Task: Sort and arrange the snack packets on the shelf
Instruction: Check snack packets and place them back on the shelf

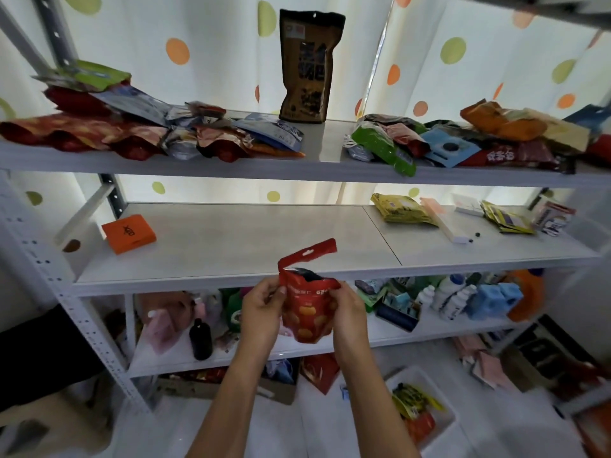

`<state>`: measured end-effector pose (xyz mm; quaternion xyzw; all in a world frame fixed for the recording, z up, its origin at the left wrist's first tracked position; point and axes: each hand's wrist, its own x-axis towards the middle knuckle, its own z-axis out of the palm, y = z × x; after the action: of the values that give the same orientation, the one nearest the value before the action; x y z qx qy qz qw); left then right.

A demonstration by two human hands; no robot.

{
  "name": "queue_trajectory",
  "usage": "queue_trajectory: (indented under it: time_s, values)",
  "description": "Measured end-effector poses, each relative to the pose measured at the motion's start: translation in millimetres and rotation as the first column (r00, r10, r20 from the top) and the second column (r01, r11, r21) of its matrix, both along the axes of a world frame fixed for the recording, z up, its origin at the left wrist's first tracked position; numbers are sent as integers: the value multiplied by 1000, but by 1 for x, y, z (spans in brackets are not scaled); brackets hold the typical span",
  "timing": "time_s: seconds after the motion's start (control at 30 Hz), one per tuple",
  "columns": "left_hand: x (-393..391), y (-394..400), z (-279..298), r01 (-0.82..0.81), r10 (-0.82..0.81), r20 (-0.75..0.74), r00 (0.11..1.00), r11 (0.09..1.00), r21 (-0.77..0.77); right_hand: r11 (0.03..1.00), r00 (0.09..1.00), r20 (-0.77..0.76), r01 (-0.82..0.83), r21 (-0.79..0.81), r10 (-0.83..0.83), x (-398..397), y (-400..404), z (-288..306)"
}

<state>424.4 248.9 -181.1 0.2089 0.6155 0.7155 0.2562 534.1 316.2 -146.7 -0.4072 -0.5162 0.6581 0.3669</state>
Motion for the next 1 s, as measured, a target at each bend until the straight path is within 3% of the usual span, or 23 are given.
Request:
queue_trajectory:
  time_s: [0.17,0.33,0.4,0.53,0.63,0.77,0.9,1.0]
  values:
    - [-6,-12,-7,58,-58,20,998,997,-47,998,999,47,13,56,-16,-3,-5,-11]
    - [-3,-29,-7,301,-284,125,951,942,-150,996,993,-111,35,-87,-44,-3,-5,-10]
    - [1,-32,-7,320,-306,119,945,938,-135,994,992,-119,33,-101,-45,-4,-6,-13]
    - [6,-33,-3,184,-177,127,976,982,-47,992,989,-143,-52,-111,36,0,-7,-18]
    - [5,-31,2,73,-72,131,989,997,1,987,990,-40,-138,-83,136,-1,-11,-19]
    - [1,-27,13,38,-46,100,994,996,78,965,965,-29,-261,-36,260,0,-16,-13]
    - [3,-23,20,60,-67,84,994,995,84,968,965,-74,-251,0,250,3,-14,-7]
    - [9,-19,21,-126,129,-30,991,989,71,984,975,-130,-178,10,178,1,-14,-6]
